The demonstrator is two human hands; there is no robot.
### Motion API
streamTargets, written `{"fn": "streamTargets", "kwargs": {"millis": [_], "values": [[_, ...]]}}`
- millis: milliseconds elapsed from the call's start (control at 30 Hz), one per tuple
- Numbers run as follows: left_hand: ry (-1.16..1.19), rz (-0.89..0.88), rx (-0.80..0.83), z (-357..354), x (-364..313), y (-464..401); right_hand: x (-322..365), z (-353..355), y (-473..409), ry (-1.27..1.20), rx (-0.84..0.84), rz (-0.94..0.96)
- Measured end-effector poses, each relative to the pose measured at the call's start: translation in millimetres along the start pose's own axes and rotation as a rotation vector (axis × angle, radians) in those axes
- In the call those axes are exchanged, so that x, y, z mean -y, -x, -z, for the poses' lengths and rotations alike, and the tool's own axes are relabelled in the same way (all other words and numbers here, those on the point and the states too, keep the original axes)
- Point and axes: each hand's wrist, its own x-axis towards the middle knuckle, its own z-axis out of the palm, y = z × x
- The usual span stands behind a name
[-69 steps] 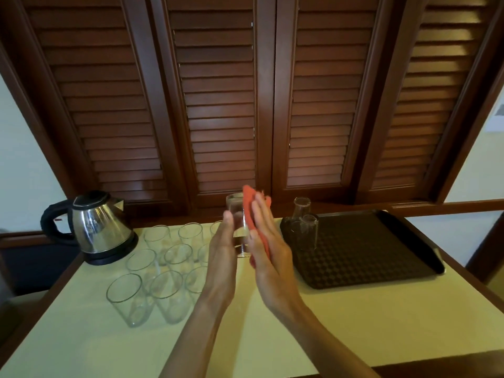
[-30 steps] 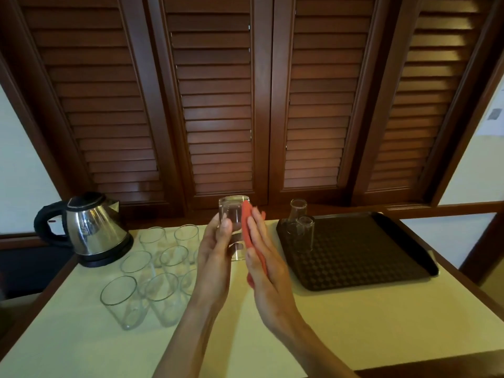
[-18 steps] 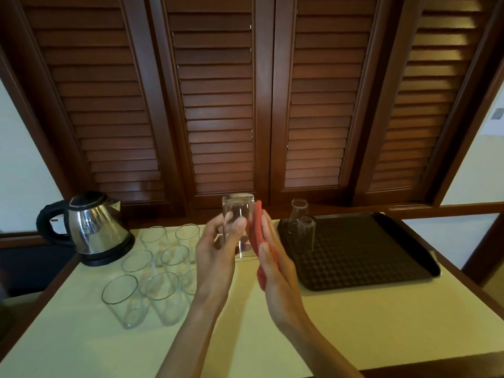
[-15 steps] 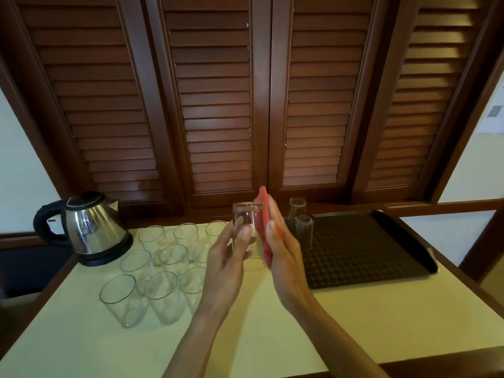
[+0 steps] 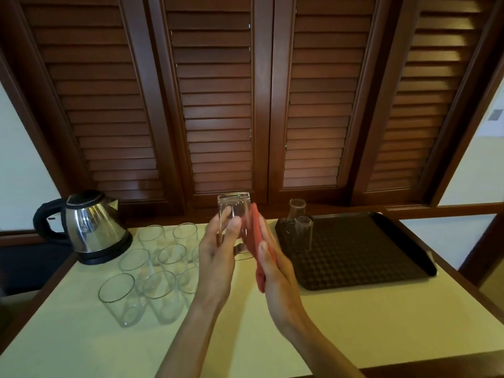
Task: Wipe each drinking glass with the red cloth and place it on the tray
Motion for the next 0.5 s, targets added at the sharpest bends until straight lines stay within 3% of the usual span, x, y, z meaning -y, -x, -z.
{"fn": "streamTargets", "kwargs": {"millis": [200,300,400,500], "values": [[-0.219,0.064,0.157,13.3,10.2,4.6,22.9,29.9,-30.5,-0.160,-0.015,-0.105],[-0.355,0.011,0.154,16.9,6.5,-1.8,39.1,40.7,-39.2,0.029,0.083,-0.011],[-0.448,-0.068,0.110,24.8,2.2,-14.2,40.9,35.5,-31.7,0.373,0.128,0.214],[-0.432,-0.103,0.068,26.8,2.8,-11.5,30.1,36.3,-25.0,0.391,0.080,0.302]]}}
